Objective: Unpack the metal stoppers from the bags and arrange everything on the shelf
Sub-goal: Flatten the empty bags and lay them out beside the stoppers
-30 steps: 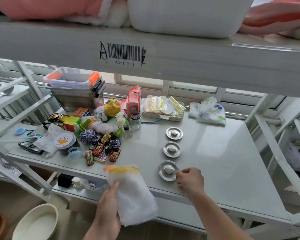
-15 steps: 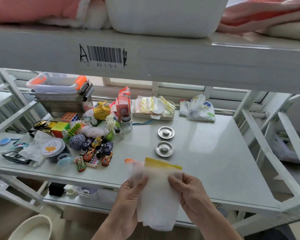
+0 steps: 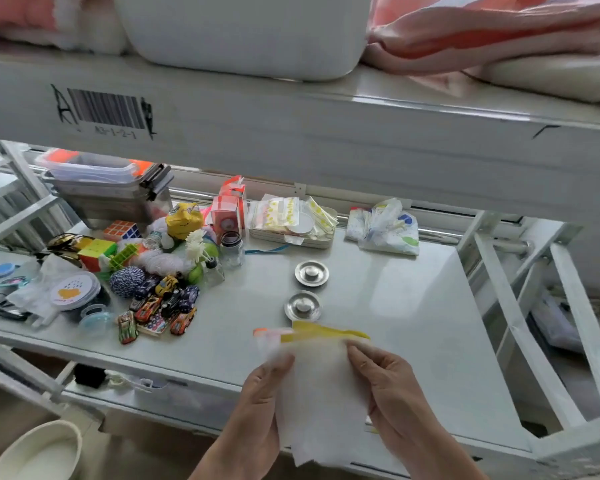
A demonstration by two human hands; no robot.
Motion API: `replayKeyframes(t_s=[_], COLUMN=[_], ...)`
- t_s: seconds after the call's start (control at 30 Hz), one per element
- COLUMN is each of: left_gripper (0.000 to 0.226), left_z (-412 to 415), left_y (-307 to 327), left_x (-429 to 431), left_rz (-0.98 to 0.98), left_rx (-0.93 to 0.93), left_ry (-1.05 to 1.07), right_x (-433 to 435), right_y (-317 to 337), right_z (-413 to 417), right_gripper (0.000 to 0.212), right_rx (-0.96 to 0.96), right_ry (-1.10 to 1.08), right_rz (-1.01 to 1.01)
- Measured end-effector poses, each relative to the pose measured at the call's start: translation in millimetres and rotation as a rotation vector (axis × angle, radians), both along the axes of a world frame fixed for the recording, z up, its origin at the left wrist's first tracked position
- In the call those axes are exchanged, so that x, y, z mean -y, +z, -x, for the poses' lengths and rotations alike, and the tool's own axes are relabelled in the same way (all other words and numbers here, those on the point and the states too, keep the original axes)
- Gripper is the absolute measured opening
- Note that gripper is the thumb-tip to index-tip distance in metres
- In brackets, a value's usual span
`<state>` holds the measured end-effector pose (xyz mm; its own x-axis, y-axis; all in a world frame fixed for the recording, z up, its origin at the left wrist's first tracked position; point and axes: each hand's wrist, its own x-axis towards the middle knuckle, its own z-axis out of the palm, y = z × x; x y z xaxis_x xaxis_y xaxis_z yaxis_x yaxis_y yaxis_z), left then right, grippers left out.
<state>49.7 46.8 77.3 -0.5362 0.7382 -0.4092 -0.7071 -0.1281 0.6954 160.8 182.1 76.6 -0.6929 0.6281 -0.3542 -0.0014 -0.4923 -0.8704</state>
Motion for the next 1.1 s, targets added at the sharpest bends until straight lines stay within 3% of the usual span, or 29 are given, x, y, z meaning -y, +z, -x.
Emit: replayKeyframes(t_s=[0.1,0.3,0.53,0.63,0.77,0.83,0.93,1.1], left_gripper=[0.031,0.027,0.017,0.015,0.016,0.016,0.016,0.015], left_z=[-3,4,8,11,15,19,23,28], left_y=[-2,-8,-9,-9,-9,-9,-12,-9], left_x=[-11,-10,8,15,24,28,33,35], left_rz=[0.052,0.153,0.204,0.239,0.235,0.216,0.211,0.235], left_rx=[-0.004,0.004,-0.022,-0.024,-0.015,-0.014,-0.015,-0.030], left_ry=[0.074,0.215,0.343,0.418,0.457,0.459,0.464,0.459], right_x=[-11,-87,-182,-204,-215,-209,-206,-220], right_y=[3,2,-10,-29,-71,-75,-79,-89], right_z=[-5,2,61,81,81,81,85,99], right_gripper=[0.025,0.015,0.018,0.017,0.033,0.035,0.055,0.056], right_rx=[0.046,0.143,0.184,0.292,0.695,0.737,0.789,0.833], right_ry=[0.010,-0.260,-0.290,-0.296,-0.281,-0.304,-0.305,-0.312], right_rz=[-0.027,-0.152,-0.225,-0.236,-0.310,-0.355,-0.409,-0.445])
